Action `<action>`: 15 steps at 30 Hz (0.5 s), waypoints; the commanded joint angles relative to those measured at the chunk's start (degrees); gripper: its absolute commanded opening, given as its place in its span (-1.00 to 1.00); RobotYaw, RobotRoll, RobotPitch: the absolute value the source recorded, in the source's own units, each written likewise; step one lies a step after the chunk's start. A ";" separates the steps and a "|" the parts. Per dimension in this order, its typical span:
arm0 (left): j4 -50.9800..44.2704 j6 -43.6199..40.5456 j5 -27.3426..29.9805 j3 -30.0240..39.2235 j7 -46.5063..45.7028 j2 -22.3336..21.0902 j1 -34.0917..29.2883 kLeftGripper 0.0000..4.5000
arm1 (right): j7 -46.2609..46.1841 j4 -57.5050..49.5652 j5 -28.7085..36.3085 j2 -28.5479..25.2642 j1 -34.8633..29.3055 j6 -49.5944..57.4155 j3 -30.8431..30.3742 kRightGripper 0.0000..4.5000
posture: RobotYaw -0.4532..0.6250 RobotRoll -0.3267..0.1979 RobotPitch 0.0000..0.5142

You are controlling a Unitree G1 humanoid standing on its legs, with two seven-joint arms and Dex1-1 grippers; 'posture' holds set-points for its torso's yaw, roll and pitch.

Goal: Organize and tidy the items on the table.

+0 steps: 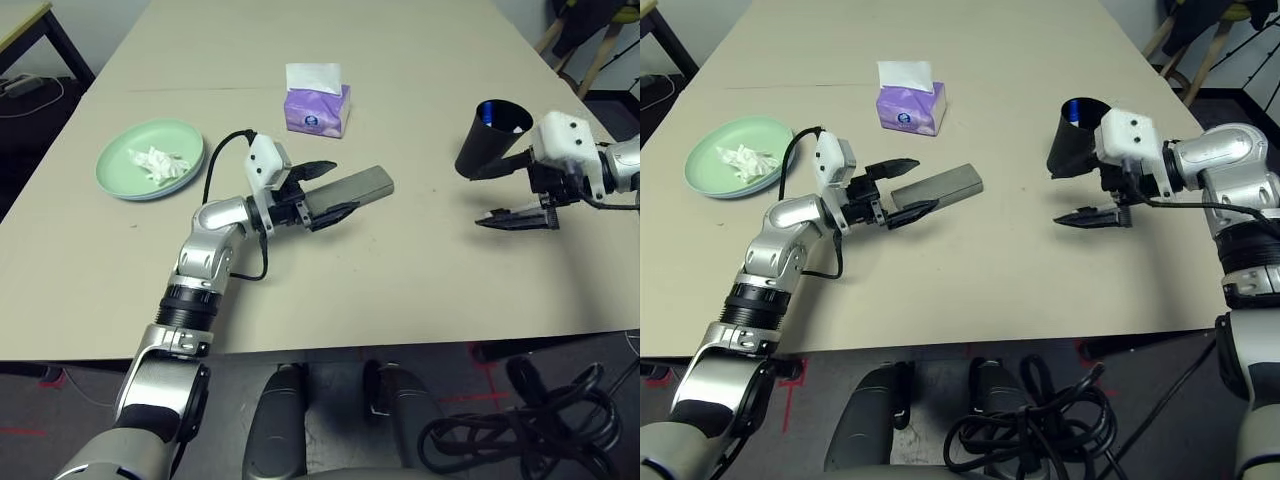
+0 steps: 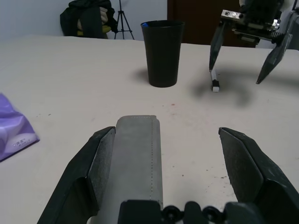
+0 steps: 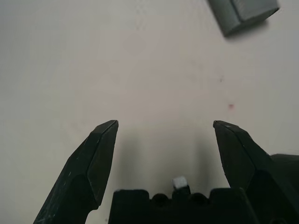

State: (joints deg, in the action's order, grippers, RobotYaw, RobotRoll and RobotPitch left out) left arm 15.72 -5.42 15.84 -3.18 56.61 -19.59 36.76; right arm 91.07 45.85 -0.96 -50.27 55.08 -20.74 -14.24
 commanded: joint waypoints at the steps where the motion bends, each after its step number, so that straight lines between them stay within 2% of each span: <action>1: -2.86 -1.24 0.66 -0.44 -0.63 0.34 -1.70 1.00 | 0.65 5.94 -5.42 -1.41 3.85 -7.65 -2.40 0.99 | 0.02 0.25 0.04; 7: -5.77 -2.89 1.15 -0.22 -1.58 0.18 -3.46 1.00 | -1.54 14.41 -11.67 -1.39 11.08 -13.17 -4.28 0.99 | 0.00 0.25 0.19; 15: -7.89 -4.52 1.64 -0.15 -2.03 -0.49 -4.10 1.00 | -2.14 19.21 -16.56 -1.72 14.50 -17.78 -5.63 0.99 | -0.01 0.25 0.33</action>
State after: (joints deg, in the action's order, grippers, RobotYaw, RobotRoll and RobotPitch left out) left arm 9.55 -9.18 16.79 -3.18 54.53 -19.54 33.56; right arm 89.01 63.93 -16.62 -50.80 68.54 -37.19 -19.48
